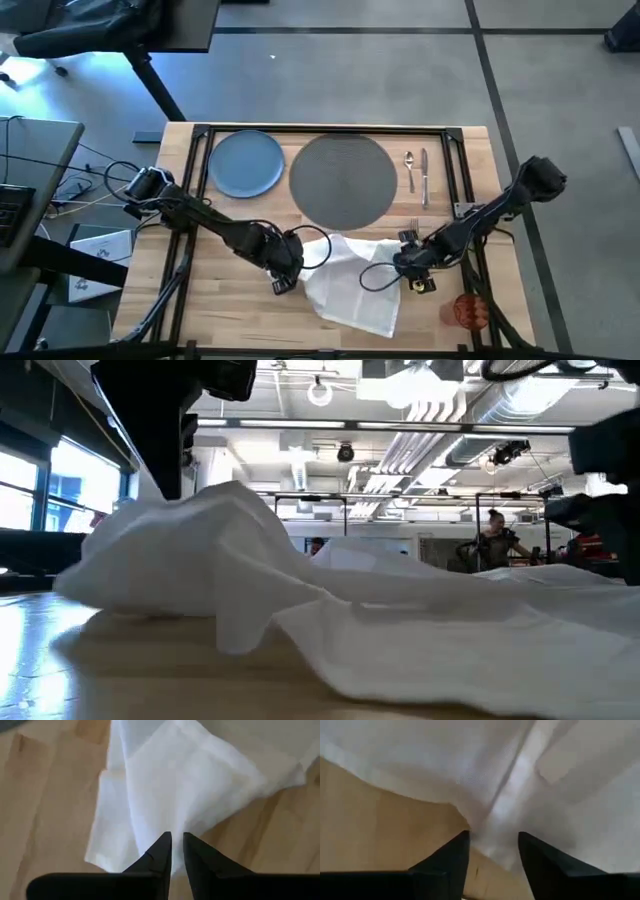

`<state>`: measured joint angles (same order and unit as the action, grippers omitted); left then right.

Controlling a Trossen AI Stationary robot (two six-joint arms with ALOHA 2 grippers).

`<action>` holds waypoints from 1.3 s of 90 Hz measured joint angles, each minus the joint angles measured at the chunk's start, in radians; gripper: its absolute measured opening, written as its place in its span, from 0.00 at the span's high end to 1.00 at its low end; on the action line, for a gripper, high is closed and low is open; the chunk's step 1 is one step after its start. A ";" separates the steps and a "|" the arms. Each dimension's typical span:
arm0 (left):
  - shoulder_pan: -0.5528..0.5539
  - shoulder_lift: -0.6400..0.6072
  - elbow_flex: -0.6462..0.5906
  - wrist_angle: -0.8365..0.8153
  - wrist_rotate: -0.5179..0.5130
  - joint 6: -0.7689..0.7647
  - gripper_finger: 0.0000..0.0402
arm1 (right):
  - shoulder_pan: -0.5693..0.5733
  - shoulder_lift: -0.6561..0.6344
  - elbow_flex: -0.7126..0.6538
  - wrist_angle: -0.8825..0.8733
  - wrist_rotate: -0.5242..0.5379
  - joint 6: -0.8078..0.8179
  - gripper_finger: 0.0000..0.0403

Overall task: Set table place
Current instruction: Fold the white table napkin

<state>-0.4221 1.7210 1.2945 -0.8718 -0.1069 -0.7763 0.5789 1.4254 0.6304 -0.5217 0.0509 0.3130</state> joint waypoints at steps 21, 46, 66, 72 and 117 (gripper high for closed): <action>-0.002 -0.036 0.000 0.003 0.009 0.034 0.91 | 0.029 0.025 0.024 -0.039 0.006 0.026 0.90; -0.012 -0.039 -0.049 0.248 0.024 0.257 0.91 | 0.017 0.021 0.200 -0.309 -0.081 0.043 1.00; 0.011 0.001 -0.167 0.550 0.100 0.341 0.82 | 0.001 0.021 0.249 -0.352 -0.101 0.128 1.00; 0.010 0.015 -0.168 0.608 0.100 0.385 0.78 | 0.002 0.021 0.249 -0.352 -0.103 0.135 1.00; 0.010 0.107 -0.121 0.571 0.032 0.344 0.67 | 0.002 0.021 0.249 -0.351 -0.135 0.159 1.00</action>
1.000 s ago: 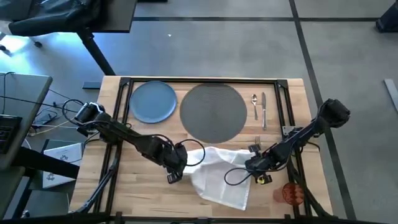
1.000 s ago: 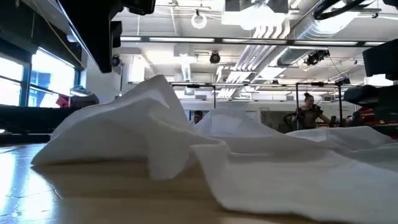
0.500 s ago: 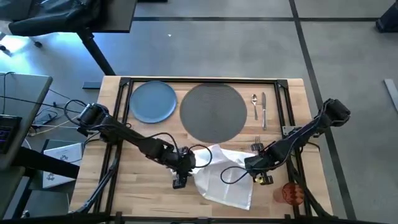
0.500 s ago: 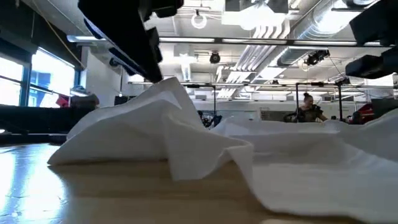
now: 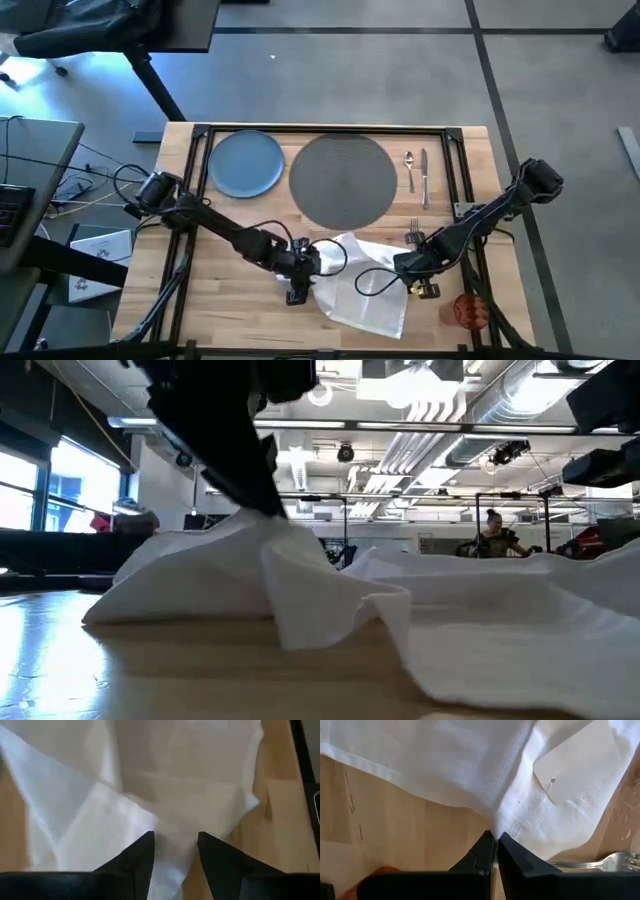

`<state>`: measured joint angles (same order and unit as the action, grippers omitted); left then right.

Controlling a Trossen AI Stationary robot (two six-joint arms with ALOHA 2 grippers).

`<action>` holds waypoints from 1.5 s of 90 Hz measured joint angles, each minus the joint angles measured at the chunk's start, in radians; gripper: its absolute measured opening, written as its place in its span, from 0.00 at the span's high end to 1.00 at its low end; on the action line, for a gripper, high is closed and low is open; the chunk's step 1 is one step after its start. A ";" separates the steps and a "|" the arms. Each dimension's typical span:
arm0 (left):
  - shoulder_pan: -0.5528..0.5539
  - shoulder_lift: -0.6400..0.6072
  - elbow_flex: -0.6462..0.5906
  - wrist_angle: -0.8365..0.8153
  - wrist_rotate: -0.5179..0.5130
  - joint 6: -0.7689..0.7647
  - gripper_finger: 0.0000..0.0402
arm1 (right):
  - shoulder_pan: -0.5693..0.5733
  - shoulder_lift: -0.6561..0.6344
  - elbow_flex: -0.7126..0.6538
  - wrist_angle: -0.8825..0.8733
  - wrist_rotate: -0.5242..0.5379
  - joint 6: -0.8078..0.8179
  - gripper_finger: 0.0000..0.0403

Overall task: Set table place
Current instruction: Fold the white table napkin

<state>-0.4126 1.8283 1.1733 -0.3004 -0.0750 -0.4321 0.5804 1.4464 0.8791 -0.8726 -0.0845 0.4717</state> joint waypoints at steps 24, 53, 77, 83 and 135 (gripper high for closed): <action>0.003 -0.002 0.006 -0.050 -0.070 -0.119 0.85 | 0.000 0.000 0.000 0.001 -0.003 0.002 1.00; -0.004 -0.025 0.250 -0.512 -0.269 -0.116 1.00 | 0.036 -0.030 0.094 -0.125 0.103 -0.024 1.00; 0.019 -0.031 0.262 -0.775 -0.385 -0.310 1.00 | 0.045 -0.039 -0.069 0.040 0.137 0.055 0.99; 0.022 -0.031 0.262 -0.833 -0.393 -0.367 1.00 | 0.041 -0.039 -0.103 0.088 0.097 0.075 0.95; 0.034 -0.031 0.262 -1.011 -0.436 -0.475 1.00 | 0.105 -0.098 -0.126 0.136 0.275 0.157 0.51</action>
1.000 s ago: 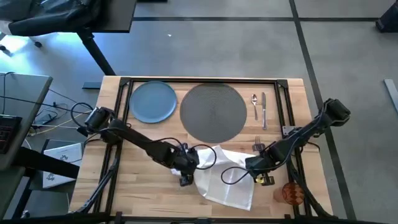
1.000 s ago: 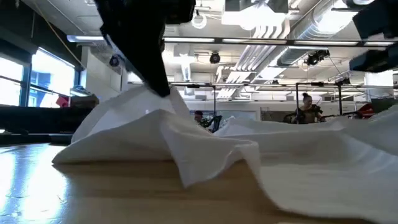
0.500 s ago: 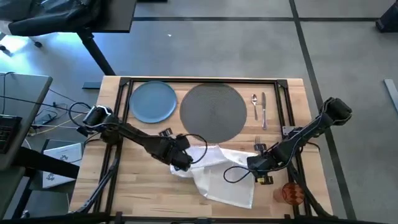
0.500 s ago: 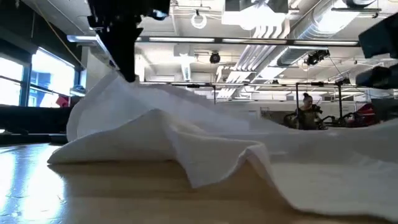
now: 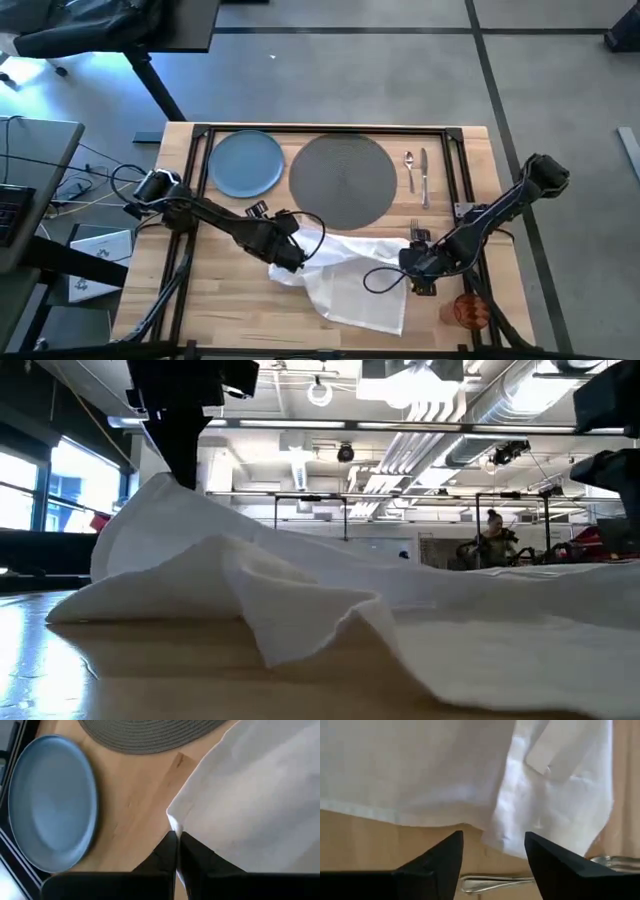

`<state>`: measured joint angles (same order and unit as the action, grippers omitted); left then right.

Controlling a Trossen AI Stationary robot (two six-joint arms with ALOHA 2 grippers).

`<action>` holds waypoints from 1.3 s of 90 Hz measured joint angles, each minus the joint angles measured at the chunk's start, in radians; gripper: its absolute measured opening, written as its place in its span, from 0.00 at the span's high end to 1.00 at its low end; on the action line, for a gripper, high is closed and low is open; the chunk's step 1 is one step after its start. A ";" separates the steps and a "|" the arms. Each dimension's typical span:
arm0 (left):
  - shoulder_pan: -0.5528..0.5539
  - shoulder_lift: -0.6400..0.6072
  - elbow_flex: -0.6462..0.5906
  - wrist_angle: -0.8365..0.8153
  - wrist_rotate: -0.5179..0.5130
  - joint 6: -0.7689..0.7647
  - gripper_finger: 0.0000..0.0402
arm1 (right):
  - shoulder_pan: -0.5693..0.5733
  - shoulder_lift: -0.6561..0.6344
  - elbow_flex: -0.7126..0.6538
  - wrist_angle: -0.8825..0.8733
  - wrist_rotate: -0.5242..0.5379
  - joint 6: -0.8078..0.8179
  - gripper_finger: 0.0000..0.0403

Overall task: Set table place
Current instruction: Fold the white table napkin

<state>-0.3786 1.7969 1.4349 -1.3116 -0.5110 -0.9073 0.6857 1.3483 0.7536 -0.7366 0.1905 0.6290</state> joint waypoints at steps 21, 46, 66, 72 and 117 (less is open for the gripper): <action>0.000 0.000 0.000 0.006 0.005 0.001 1.00 | 0.026 0.066 0.000 -0.033 0.068 -0.033 0.51; 0.000 0.000 0.000 0.031 0.031 0.013 1.00 | 0.056 0.168 0.000 -0.004 0.083 -0.054 0.52; 0.000 0.000 0.000 0.033 0.040 0.030 1.00 | 0.063 0.186 0.006 -0.034 0.078 0.056 0.52; 0.000 0.000 0.000 0.033 0.043 0.030 1.00 | 0.063 0.169 0.024 -0.093 0.086 0.112 0.53; 0.000 0.000 0.000 0.047 0.042 0.038 1.00 | 0.092 0.016 -0.018 0.022 0.084 0.195 0.76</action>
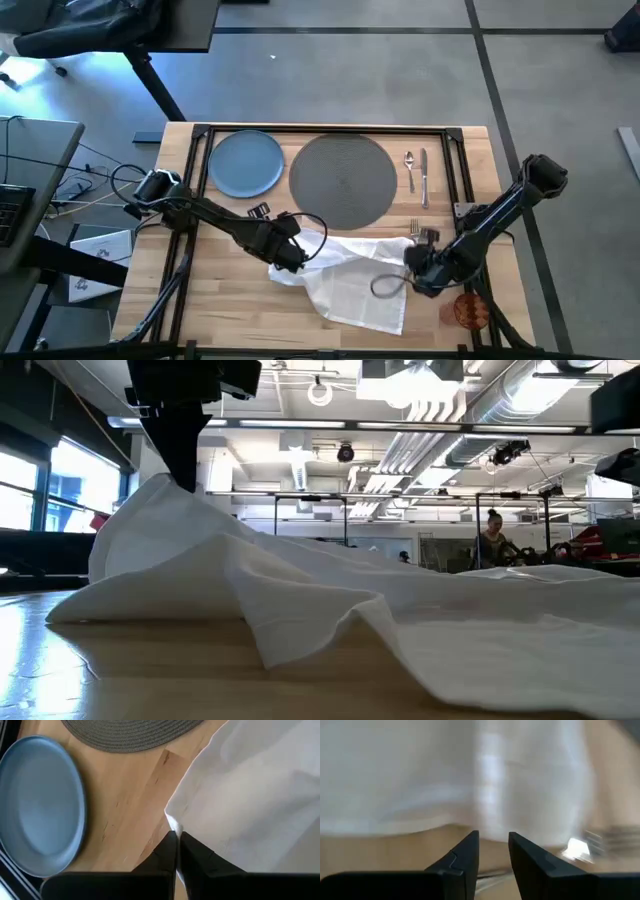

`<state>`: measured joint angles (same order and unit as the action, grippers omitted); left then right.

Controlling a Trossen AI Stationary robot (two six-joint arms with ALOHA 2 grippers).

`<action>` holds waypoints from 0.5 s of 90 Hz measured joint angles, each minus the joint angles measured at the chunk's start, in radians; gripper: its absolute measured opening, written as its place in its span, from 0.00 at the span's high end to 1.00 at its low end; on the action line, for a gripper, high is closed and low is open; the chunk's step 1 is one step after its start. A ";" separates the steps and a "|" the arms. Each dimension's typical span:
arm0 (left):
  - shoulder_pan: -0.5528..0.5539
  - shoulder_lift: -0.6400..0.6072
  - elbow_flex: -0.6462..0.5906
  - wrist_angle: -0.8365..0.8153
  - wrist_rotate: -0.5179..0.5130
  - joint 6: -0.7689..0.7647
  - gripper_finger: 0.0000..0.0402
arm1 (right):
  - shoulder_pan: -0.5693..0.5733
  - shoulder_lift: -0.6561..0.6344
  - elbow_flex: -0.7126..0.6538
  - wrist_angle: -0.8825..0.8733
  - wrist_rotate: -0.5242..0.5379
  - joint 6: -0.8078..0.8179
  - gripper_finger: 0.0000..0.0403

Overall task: Set table place
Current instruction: Fold the white table napkin

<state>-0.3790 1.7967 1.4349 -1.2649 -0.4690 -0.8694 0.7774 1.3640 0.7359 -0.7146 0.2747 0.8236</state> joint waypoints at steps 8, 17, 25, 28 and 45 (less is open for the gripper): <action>0.000 0.000 0.000 0.011 -0.003 -0.001 1.00 | 0.000 0.002 -0.023 0.035 0.003 0.018 0.70; 0.000 0.000 0.000 0.039 -0.002 0.000 1.00 | -0.029 0.003 -0.062 0.023 0.007 0.114 0.64; 0.000 0.000 0.000 0.048 -0.004 0.008 1.00 | -0.042 0.003 -0.088 0.041 0.007 0.116 0.61; 0.000 0.000 0.000 0.049 -0.004 0.009 1.00 | -0.047 0.003 -0.093 0.052 0.005 0.102 0.60; 0.000 0.000 0.000 0.049 0.000 0.009 1.00 | -0.051 0.003 -0.092 0.170 -0.003 0.005 0.60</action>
<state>-0.3790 1.7966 1.4349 -1.2160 -0.4688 -0.8600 0.7261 1.3674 0.6437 -0.5449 0.2716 0.8285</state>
